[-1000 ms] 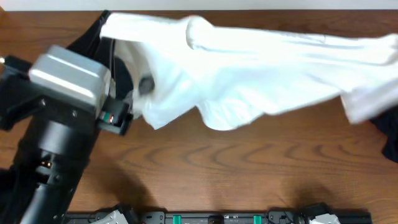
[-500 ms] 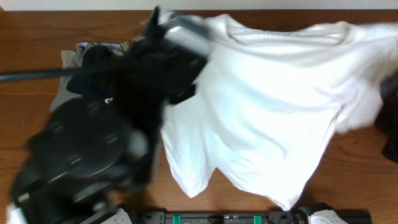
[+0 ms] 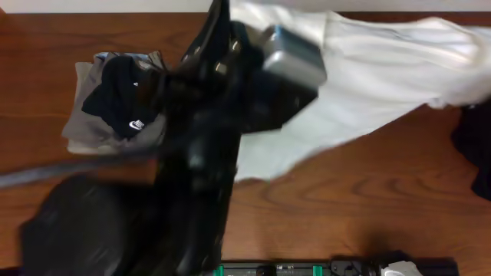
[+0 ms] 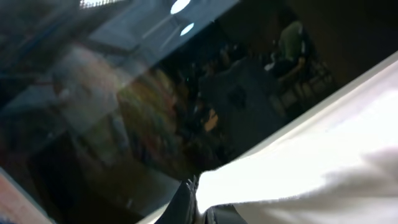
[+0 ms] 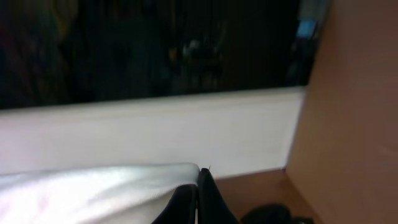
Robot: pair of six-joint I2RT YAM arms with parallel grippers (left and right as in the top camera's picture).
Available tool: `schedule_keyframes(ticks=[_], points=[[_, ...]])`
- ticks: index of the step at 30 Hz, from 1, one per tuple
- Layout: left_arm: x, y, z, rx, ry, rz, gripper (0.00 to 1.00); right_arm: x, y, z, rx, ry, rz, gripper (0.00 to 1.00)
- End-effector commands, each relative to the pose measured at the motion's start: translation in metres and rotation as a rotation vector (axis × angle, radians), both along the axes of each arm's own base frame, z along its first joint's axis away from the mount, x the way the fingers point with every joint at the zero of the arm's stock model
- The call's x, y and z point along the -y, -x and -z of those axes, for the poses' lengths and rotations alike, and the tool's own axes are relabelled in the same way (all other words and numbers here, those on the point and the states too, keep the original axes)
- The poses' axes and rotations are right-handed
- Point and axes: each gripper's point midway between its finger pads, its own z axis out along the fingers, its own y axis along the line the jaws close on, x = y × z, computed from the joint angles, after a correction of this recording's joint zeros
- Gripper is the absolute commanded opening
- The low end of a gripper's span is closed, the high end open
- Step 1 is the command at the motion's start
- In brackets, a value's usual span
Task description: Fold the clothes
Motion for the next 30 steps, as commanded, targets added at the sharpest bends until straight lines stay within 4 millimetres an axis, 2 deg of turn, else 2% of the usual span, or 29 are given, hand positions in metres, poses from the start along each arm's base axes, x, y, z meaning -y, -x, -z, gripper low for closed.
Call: schedule_keyframes(ticks=[1, 3, 6, 9, 13, 17, 19, 21, 23, 26, 30], points=[[-0.023, 0.025, -0.014, 0.011, -0.02, 0.011, 0.06, 0.023, 0.046, -0.02, 0.099, -0.007, 0.083, 0.02], [-0.021, 0.036, -0.018, 0.016, -0.02, 0.047, 0.06, 0.027, 0.06, -0.025, 0.13, -0.012, 0.088, 0.02], [-0.023, 0.044, -0.021, 0.008, -0.019, 0.058, 0.06, 0.029, 0.071, -0.028, 0.15, -0.015, 0.089, 0.02], [-0.027, 0.044, -0.021, 0.001, -0.015, 0.04, 0.06, 0.029, 0.069, -0.027, 0.148, -0.014, 0.089, 0.02], [-0.027, 0.044, -0.021, -0.002, -0.017, 0.037, 0.06, 0.026, 0.055, -0.024, 0.119, -0.007, 0.089, 0.02], [-0.034, 0.039, -0.018, -0.017, -0.016, -0.002, 0.06, 0.02, 0.027, -0.017, 0.064, 0.008, 0.088, 0.02], [-0.047, 0.031, -0.014, -0.048, 0.006, -0.077, 0.06, 0.016, 0.01, -0.012, 0.026, 0.032, 0.088, 0.02], [-0.063, 0.021, -0.01, -0.073, 0.108, -0.15, 0.06, 0.011, -0.015, -0.004, -0.03, 0.069, 0.087, 0.02], [-0.07, 0.012, -0.006, -0.074, 0.112, -0.192, 0.06, 0.004, -0.043, 0.007, -0.087, 0.101, 0.076, 0.01], [-0.075, -0.004, 0.002, -0.072, 0.087, -0.253, 0.06, -0.007, -0.083, 0.026, -0.169, 0.121, 0.06, 0.01], [-0.065, -0.014, 0.008, -0.077, 0.039, -0.275, 0.06, -0.026, -0.114, 0.044, -0.228, 0.128, -0.024, 0.01]])
